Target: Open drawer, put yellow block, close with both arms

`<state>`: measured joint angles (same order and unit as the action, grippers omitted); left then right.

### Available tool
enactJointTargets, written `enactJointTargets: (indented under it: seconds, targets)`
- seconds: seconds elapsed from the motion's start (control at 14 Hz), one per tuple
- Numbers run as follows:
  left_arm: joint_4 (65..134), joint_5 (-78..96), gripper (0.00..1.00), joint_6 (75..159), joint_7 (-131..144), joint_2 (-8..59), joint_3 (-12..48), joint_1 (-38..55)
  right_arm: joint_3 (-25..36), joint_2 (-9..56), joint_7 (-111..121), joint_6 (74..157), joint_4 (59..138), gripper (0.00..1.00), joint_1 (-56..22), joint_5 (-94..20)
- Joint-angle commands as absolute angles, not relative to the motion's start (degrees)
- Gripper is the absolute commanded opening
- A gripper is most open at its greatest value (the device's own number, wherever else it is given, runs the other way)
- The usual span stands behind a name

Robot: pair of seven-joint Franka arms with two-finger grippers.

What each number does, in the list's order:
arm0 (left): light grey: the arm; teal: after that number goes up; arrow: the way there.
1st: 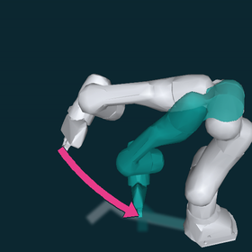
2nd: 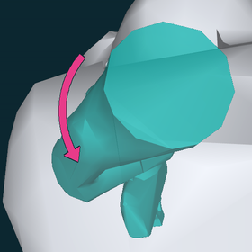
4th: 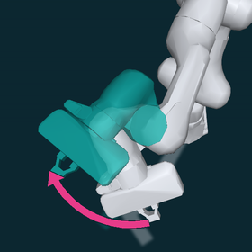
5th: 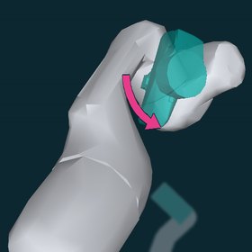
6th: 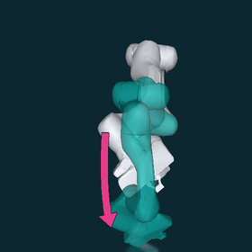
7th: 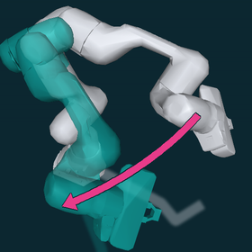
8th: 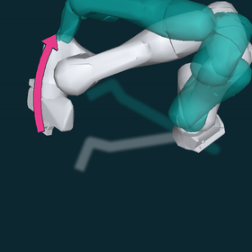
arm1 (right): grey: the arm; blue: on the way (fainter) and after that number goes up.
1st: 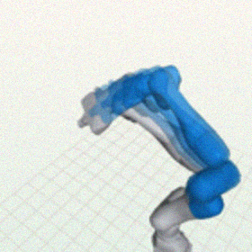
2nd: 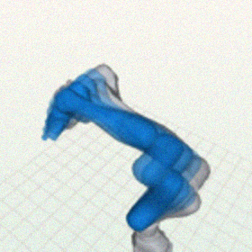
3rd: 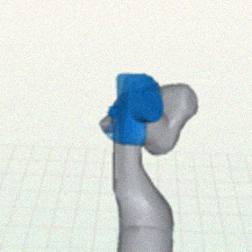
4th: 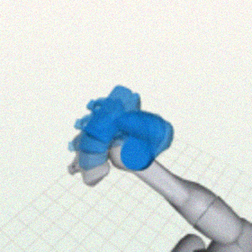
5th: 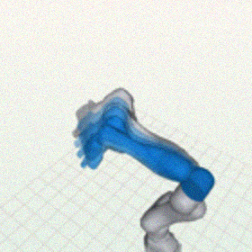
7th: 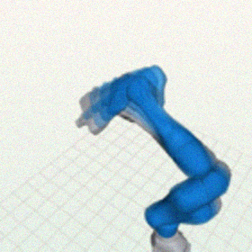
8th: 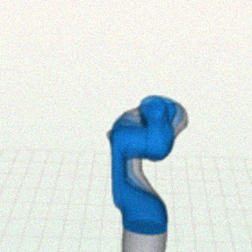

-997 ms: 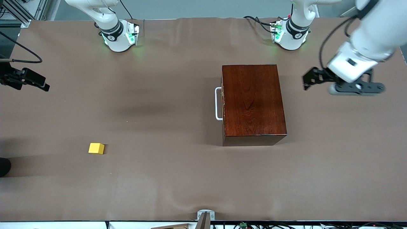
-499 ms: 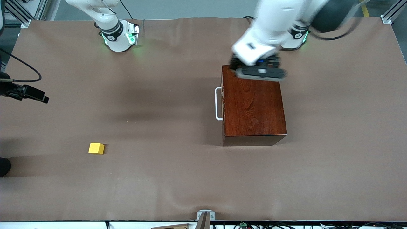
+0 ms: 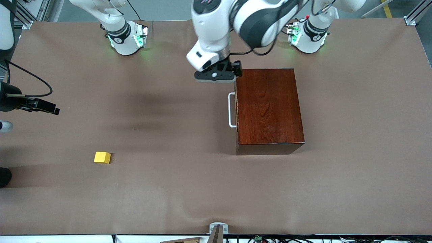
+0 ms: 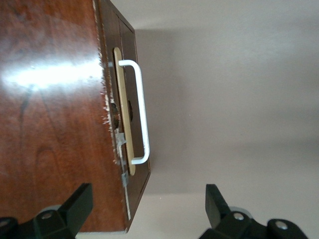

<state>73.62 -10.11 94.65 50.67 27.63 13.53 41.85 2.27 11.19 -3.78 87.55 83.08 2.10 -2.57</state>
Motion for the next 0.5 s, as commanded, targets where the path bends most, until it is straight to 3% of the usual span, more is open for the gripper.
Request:
enactJointTargets:
  seconds: [0.0,0.14,0.43]
  targets:
    - [70.1,-11.3,1.0,93.7,51.2,31.1,4.4,50.1,1.8,12.6,-4.1,87.7,82.3,1.0,2.9,-2.3]
    - [70.1,-11.2,1.0,94.5,51.0,32.3,0.9,53.6,1.8,13.4,-4.0,88.3,82.3,1.0,3.0,-2.1]
    - [70.2,-11.3,1.0,98.0,50.9,36.0,0.7,53.6,1.8,16.3,-4.0,92.4,82.3,1.0,3.0,-2.7]
